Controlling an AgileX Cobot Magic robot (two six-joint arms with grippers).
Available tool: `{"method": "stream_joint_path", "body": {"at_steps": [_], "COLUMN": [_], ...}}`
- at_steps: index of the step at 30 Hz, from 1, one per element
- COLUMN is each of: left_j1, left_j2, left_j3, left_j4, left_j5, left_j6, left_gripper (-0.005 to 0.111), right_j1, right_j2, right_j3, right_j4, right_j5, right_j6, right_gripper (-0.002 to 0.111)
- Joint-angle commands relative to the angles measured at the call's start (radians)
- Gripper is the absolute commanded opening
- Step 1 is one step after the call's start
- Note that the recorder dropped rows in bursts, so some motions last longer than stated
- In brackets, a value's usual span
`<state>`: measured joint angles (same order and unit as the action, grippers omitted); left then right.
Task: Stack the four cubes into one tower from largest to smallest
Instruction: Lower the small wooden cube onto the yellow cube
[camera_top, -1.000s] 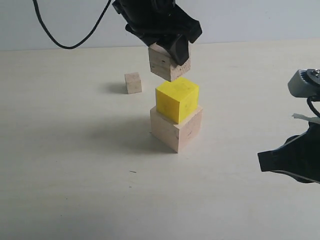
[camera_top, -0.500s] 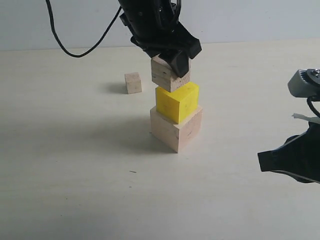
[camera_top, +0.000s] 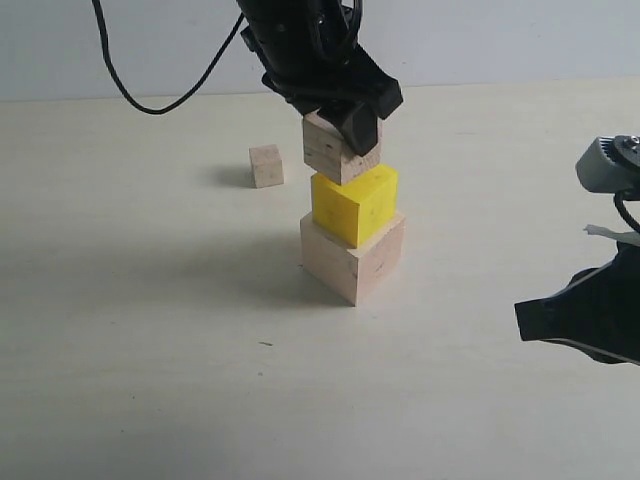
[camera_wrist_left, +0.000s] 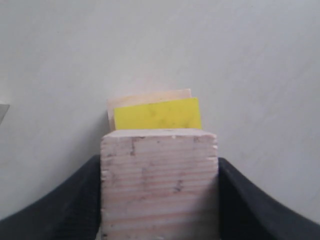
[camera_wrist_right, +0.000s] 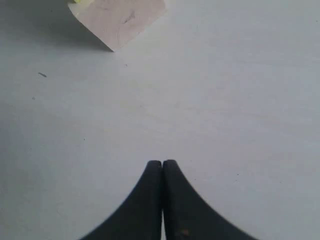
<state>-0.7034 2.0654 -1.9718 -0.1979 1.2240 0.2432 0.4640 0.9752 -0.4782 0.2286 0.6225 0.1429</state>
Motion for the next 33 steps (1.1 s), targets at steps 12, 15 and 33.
{"method": "stream_joint_path", "body": {"at_steps": [12, 15, 33], "left_j1": [-0.005, -0.005, -0.005], "left_j2": [0.024, 0.024, 0.024], "left_j3": [-0.008, -0.008, -0.008], "left_j4": [-0.028, -0.031, -0.028], "left_j5": [-0.030, -0.037, -0.051], "left_j6": [-0.014, -0.016, -0.053], "left_gripper": [0.000, 0.000, 0.000], "right_j1": [0.002, 0.002, 0.002], "right_j2": [0.002, 0.002, 0.002], "right_j3": [-0.009, -0.009, -0.009], "right_j4": [-0.001, -0.004, -0.004], "right_j5": [-0.018, -0.018, -0.024], "right_j6": [-0.012, -0.012, -0.012], "right_gripper": [0.000, 0.000, 0.000]}}
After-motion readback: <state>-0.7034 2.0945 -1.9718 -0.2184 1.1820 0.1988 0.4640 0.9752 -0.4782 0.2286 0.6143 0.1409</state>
